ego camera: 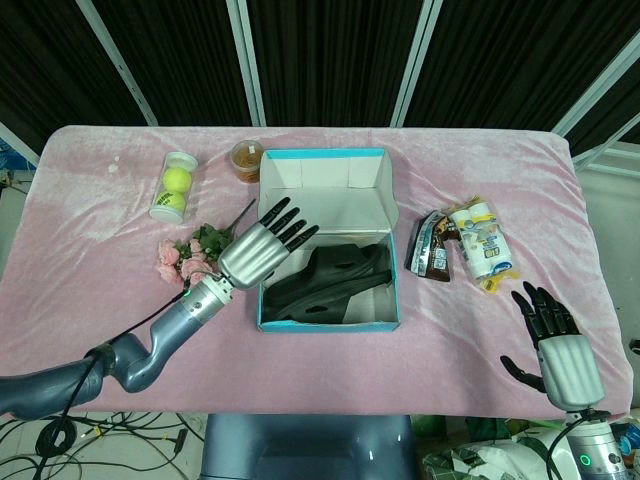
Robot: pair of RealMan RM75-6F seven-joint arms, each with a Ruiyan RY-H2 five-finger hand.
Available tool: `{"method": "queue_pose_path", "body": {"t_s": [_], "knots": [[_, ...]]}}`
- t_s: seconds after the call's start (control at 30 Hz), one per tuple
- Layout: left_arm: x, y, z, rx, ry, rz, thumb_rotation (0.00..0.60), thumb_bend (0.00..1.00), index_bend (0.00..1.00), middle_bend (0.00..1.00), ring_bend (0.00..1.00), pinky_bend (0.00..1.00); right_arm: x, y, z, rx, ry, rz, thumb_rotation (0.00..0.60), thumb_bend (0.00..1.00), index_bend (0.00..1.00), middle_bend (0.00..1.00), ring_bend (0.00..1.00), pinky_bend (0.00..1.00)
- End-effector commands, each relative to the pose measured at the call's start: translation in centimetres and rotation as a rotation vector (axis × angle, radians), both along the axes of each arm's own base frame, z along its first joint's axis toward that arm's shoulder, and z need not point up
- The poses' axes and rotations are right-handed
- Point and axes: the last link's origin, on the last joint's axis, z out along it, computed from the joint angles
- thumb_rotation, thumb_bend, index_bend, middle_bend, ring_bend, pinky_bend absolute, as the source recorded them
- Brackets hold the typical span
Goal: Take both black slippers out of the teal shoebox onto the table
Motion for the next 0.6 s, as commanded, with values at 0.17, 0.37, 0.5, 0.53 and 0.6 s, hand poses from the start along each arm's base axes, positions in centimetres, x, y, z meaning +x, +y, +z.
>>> {"method": "queue_pose_path", "body": {"t_s": [0.17,0.37,0.5,0.53,0.6], "knots": [[1.4,1.4,-2.3,0.009,0.074,-0.004,0.600,0.06,0.10,0.19,0.08,0.03,-0.8,0.6,0.2,-0.004,0.000,-0.023,0.600,0.10,0.00,0.00,0.00,0.15],[3.5,1.8,-5.1,-0.006,0.062,-0.008,0.600,0.06,0.11,0.19,0.08,0.03,-1.3,1.0,0.8,-0.019,0.000,-0.037,0.600,0.10,0.00,0.00,0.00,0.15],[4.9,1.8,-6.8,0.000,0.067,-0.044,0.600,0.06,0.12,0.19,0.08,0.03,-1.7,1.4,1.1,-0.032,-0.006,-0.052,0.600,0.10,0.00,0.00,0.00,0.15],[5.3,1.8,-7.3,0.003,0.070,-0.055,0.600,0.06,0.12,0.19,0.08,0.03,-1.8,1.5,1.1,-0.034,-0.006,-0.056,0.600,0.10,0.00,0.00,0.00,0.15],[6.0,1.7,-8.3,0.004,0.071,-0.069,0.600,0.06,0.12,0.19,0.08,0.03,-2.1,1.7,1.2,-0.035,-0.006,-0.066,0.600,0.10,0.00,0.00,0.00,0.15]]}}
